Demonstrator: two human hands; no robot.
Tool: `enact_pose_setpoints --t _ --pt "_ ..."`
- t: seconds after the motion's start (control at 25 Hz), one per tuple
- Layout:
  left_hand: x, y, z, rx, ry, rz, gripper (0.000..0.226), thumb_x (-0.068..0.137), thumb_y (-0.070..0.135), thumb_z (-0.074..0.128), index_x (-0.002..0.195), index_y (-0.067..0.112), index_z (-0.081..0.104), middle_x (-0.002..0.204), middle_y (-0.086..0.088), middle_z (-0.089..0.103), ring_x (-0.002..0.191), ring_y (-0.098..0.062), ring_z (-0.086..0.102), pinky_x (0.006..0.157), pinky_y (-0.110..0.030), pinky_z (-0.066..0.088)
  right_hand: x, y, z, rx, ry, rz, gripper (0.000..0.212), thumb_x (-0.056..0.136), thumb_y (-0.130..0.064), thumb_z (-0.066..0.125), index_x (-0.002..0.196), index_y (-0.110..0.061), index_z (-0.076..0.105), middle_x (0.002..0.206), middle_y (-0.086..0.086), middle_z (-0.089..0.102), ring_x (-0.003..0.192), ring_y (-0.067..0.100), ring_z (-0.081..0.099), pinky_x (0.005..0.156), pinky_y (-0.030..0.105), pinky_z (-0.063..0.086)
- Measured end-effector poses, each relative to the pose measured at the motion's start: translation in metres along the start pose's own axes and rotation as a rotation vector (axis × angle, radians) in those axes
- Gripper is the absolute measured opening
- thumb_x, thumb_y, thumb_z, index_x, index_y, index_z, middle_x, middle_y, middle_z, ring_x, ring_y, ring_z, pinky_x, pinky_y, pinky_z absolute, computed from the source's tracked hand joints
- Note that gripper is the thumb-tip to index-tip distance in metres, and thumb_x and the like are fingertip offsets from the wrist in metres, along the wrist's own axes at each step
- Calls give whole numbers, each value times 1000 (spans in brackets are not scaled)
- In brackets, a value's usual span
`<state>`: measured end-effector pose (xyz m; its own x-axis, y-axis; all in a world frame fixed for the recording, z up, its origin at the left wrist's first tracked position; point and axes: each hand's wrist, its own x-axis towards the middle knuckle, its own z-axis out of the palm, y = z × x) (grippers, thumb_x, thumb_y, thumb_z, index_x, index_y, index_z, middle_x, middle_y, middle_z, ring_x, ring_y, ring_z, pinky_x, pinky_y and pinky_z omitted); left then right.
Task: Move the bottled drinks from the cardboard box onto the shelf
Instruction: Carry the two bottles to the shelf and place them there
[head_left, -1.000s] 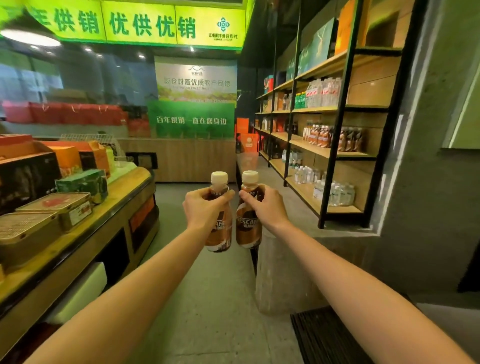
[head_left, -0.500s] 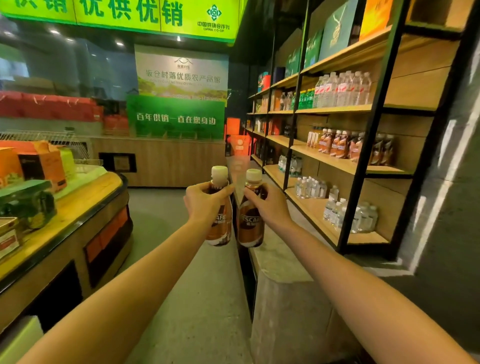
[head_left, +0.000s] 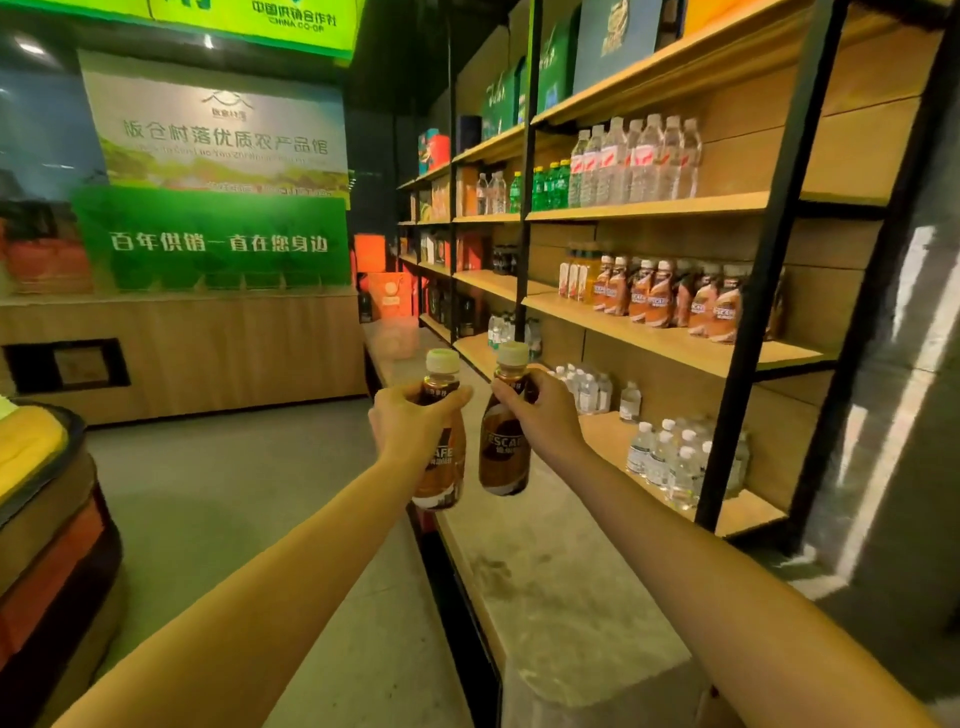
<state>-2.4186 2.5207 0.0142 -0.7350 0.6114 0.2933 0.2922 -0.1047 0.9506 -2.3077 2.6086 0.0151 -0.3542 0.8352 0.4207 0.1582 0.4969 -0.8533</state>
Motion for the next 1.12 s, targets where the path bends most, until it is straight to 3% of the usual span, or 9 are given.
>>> enact_pose_setpoints --t 0.2,0.4,0.6,0.68,0.76,0.84,0.92,1.04,1.12 --pt "117 -23 79 -40 -110 56 16 75 32 76 84 22 67 78 2 64 76 -13 59 72 -27 45 129 61 13 -26 53 8 37 90 -33 60 119 -11 58 122 7 63 115 22 56 86 28 42" --pt "225 -34 177 -72 -226 62 27 75 35 75 93 16 69 88 -2 68 87 -19 62 80 -33 45 249 114 -11 -48 152 43 35 88 -32 62 113 -8 59 110 7 65 106 22 60 88 34 48" --pt "289 -30 283 -157 -378 74 24 74 36 76 90 19 68 83 5 65 84 -15 61 75 -29 44 315 149 -68 -150 295 63 26 89 -27 62 106 -8 61 95 0 61 95 17 58 72 23 42" --pt "306 -24 329 -182 -458 110 23 75 38 75 90 21 67 81 7 64 82 -12 60 74 -28 43 335 164 -96 -222 375 64 29 89 -31 61 110 -10 61 103 0 61 104 17 58 73 21 45" --pt "319 -13 372 -235 -530 151 20 76 38 74 87 25 63 81 10 60 82 -10 57 75 -26 41 355 179 -125 -304 450 74 39 89 -38 59 120 -14 58 132 1 53 128 16 46 94 28 47" --pt "334 -5 417 -287 -622 186 19 77 39 73 84 27 61 82 11 60 83 -9 59 75 -26 42 376 189 -149 -364 543 121 54 86 -47 57 128 -13 53 142 3 46 132 16 41 101 34 44" --pt "352 -1 460 -312 -706 207 26 74 42 75 89 22 64 87 9 65 84 -9 60 77 -27 47 397 199 -171 -400 627 160 58 86 -48 57 130 -11 52 133 8 56 122 23 53 96 39 50" --pt "375 3 517 -329 -832 193 59 70 45 77 114 7 65 115 -5 67 106 -21 62 93 -39 50 426 213 -193 -457 731 224 49 90 -36 57 130 -10 51 126 9 61 114 24 59 94 40 51" --pt "382 6 543 -343 -911 179 59 73 41 76 118 7 62 119 -7 65 111 -23 60 93 -35 48 438 217 -202 -490 781 266 44 91 -32 57 129 -9 52 124 9 61 112 23 60 94 40 51"
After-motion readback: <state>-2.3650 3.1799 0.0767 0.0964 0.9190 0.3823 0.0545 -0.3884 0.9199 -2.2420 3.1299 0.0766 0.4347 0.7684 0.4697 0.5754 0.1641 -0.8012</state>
